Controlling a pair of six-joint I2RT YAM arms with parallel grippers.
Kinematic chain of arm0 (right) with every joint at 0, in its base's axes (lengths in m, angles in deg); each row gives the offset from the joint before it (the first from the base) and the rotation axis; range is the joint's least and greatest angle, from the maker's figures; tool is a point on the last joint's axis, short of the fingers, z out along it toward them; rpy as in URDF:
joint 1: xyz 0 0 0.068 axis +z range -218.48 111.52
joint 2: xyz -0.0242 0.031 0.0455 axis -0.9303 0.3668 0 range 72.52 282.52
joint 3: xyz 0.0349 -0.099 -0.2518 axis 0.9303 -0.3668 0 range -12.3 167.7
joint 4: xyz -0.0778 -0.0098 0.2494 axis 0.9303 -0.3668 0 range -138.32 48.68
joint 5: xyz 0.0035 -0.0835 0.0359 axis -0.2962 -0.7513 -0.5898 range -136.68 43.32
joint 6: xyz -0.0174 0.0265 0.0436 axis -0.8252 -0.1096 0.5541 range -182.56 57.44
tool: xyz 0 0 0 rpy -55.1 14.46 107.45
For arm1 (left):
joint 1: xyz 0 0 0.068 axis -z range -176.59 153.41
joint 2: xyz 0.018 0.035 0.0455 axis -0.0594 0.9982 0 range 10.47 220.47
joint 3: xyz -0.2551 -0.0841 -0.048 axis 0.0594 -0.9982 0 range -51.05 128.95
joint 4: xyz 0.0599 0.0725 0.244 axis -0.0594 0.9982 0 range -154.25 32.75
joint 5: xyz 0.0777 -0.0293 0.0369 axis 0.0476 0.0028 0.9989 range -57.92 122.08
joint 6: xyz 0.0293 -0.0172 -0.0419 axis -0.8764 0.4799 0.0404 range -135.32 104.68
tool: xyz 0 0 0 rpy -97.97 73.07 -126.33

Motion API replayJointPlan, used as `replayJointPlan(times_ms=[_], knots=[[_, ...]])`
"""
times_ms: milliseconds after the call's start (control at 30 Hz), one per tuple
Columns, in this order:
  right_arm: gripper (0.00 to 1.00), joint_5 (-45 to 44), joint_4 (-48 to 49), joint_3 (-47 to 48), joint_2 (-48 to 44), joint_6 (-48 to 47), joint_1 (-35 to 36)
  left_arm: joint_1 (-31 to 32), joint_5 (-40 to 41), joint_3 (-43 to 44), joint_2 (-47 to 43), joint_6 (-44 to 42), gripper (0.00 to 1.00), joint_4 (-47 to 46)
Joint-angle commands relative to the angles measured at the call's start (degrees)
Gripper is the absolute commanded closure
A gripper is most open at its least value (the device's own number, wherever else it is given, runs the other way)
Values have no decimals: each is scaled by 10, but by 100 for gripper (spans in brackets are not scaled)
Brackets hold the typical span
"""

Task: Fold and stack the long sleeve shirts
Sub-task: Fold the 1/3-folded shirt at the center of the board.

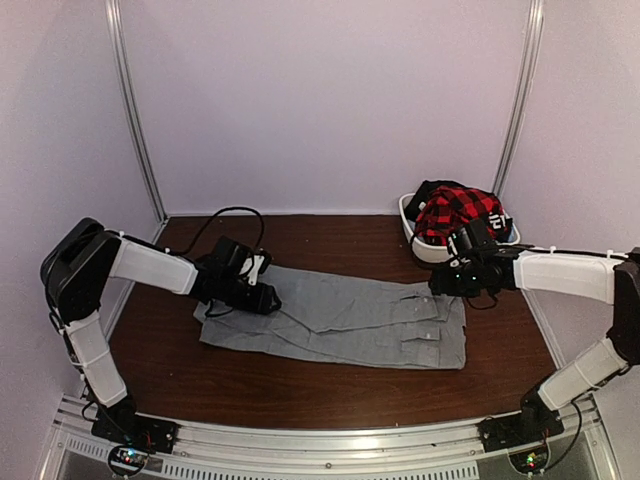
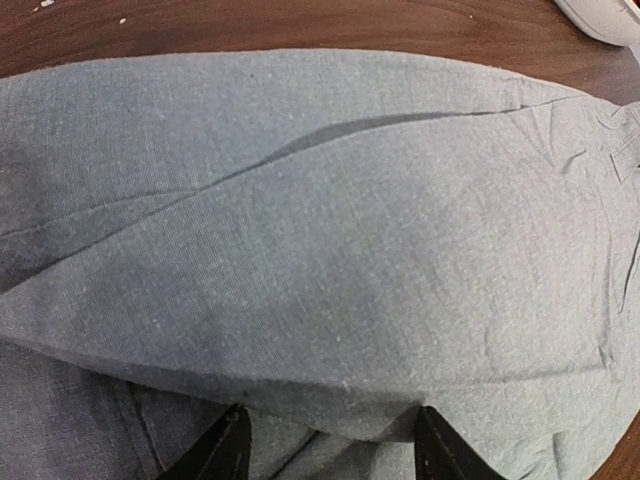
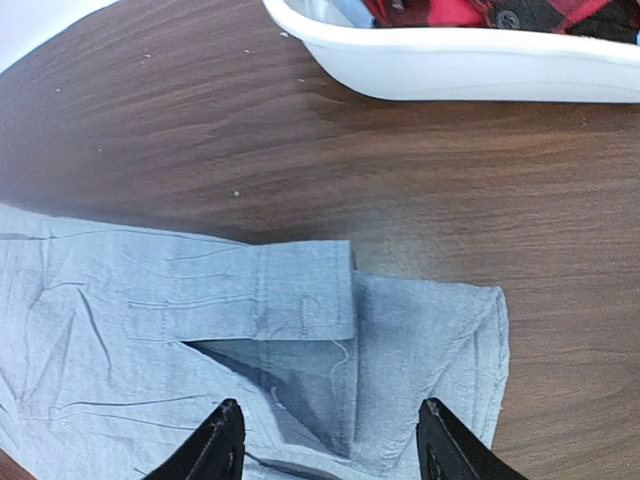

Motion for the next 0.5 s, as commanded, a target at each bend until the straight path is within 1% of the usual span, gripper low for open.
replayJointPlan(times_ms=[0,133,233,333,467], knots=[[40,12,34,-1,5,-13,28,2,21,-27,-20,0,42,4],[41,35,57,6,41,-20,38,2,34,-55,-67,22,40,3],[43,32,55,19,85,-26,38,2,37,-79,-97,43,38,3],[44,11,46,30,120,-31,38,2,20,-103,-121,64,38,3],[45,-2,49,21,147,-34,37,2,-3,-128,-135,80,37,3]])
